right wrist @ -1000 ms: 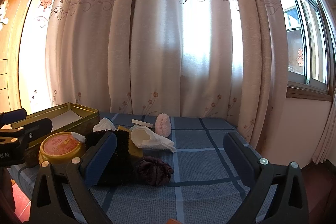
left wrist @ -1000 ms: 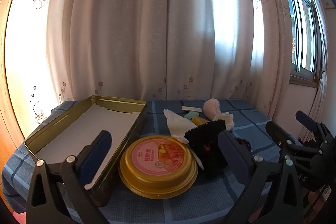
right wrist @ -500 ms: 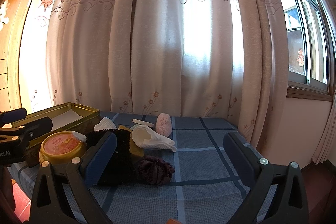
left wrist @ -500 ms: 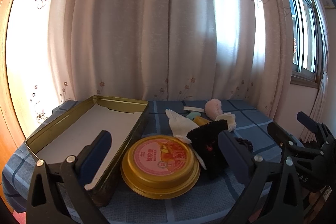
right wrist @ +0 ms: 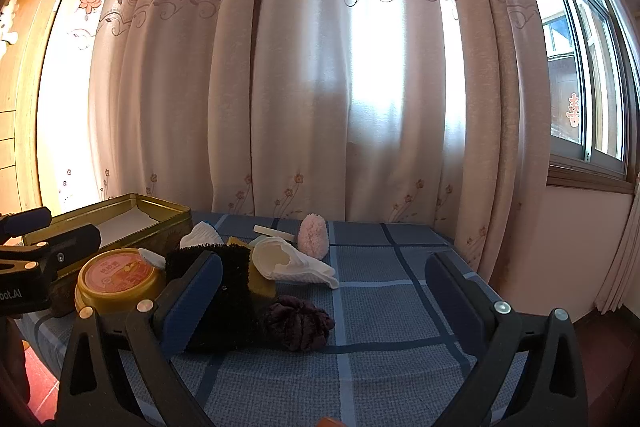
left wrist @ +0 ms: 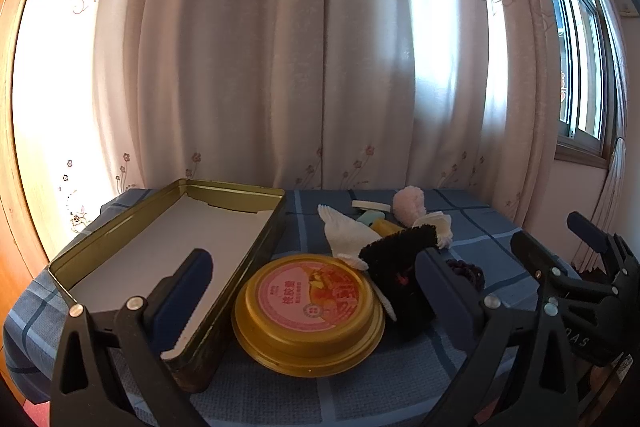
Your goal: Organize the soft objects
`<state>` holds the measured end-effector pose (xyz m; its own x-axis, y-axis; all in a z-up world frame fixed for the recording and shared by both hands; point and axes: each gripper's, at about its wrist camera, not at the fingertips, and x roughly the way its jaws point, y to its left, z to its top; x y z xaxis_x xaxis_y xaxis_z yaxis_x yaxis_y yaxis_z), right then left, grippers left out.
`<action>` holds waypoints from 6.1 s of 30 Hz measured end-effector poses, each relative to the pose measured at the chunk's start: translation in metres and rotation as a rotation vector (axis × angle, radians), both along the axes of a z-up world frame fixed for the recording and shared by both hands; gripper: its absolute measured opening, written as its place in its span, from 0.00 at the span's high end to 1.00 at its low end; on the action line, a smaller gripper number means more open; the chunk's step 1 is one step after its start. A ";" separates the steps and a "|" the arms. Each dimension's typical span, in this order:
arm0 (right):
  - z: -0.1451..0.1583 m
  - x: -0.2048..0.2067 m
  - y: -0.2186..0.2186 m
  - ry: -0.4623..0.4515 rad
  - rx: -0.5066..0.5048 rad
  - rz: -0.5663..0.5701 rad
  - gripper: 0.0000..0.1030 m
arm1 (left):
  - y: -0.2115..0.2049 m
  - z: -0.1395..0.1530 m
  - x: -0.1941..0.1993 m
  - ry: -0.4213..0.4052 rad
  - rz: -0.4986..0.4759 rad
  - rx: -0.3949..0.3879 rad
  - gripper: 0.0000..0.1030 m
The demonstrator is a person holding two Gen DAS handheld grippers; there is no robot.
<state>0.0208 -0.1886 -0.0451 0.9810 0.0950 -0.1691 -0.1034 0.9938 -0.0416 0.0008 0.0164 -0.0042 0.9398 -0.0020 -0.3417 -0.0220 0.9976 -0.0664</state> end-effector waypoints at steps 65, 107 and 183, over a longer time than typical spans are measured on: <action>-0.042 0.071 -0.042 0.207 0.022 0.078 0.69 | -0.092 -0.026 0.073 0.148 -0.211 0.216 0.11; -0.044 0.061 -0.033 0.144 -0.068 0.031 0.68 | -0.078 -0.023 0.055 -0.024 -0.249 0.097 0.83; -0.018 0.071 0.044 0.056 -0.030 0.233 0.68 | 0.022 0.003 0.023 -0.113 -0.013 -0.016 0.83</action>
<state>0.0917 -0.1451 -0.0633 0.9222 0.3118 -0.2289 -0.3328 0.9412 -0.0588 0.0238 0.0381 -0.0010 0.9723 -0.0191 -0.2330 -0.0005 0.9965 -0.0841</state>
